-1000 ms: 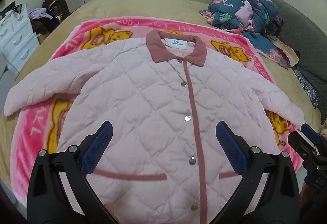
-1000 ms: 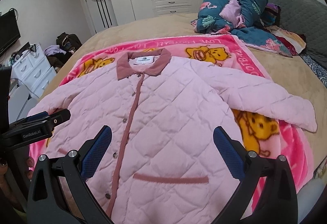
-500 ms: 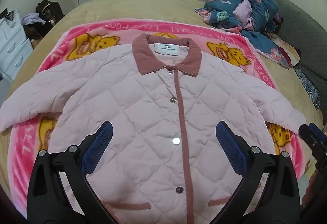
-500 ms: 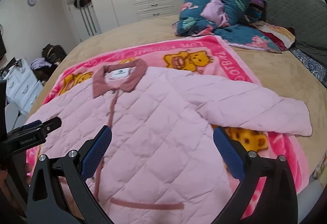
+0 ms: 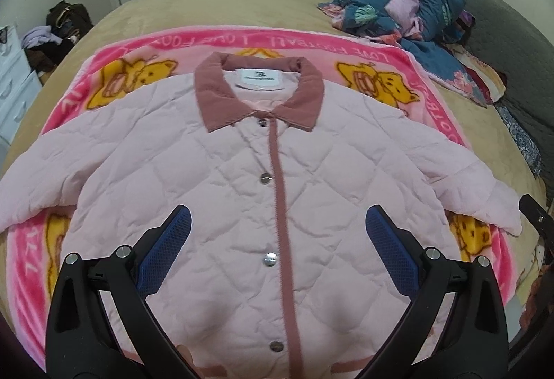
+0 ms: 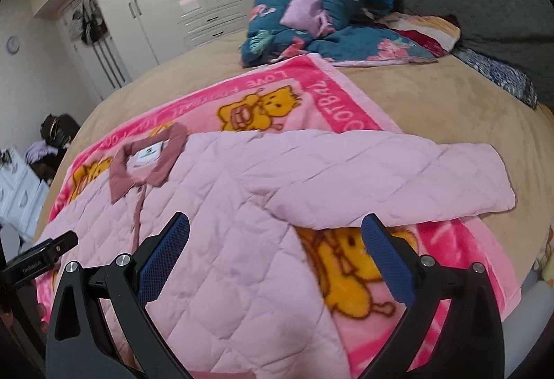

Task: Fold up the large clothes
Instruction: 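Move the right tool toward the jacket sleeve nearest it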

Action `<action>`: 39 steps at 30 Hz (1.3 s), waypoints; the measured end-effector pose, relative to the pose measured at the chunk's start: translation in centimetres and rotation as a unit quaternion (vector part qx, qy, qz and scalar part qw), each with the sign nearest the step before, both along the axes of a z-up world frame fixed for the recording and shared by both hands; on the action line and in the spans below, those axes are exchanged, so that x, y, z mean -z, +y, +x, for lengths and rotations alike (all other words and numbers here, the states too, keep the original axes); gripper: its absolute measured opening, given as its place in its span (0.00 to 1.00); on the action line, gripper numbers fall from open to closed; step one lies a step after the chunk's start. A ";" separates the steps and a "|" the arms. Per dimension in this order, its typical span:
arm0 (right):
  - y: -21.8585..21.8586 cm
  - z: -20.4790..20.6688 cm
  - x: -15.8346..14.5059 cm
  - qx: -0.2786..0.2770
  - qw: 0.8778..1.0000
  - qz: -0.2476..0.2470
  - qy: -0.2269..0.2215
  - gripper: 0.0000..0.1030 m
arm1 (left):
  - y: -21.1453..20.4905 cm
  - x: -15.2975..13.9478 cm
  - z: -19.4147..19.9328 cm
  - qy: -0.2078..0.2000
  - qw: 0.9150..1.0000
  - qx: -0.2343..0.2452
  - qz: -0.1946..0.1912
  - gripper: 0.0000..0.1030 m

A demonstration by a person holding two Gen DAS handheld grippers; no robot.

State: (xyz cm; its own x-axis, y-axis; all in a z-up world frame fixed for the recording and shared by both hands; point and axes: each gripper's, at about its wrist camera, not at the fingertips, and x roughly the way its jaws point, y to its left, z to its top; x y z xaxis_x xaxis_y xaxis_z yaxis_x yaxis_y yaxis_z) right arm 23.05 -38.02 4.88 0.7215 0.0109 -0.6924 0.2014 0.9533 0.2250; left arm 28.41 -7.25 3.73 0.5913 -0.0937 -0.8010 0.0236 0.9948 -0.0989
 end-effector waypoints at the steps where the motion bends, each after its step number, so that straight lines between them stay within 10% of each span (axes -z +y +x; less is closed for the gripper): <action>1: -0.6 0.1 0.2 0.007 1.000 0.003 0.000 0.96 | -0.3 0.0 0.2 0.000 1.000 0.003 0.002 0.92; 39: -22.0 1.5 12.6 0.266 0.955 0.093 0.091 0.96 | -8.8 8.6 6.8 0.059 0.996 0.055 0.044 0.92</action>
State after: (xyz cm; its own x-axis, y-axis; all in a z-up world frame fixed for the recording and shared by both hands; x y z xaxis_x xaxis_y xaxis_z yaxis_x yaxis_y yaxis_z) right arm 24.58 -60.07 -7.69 0.5261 -0.1896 -0.8290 0.6990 0.6517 0.2945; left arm 35.20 -16.04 -4.83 0.4824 -0.0786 -0.8724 0.1268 0.9917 -0.0192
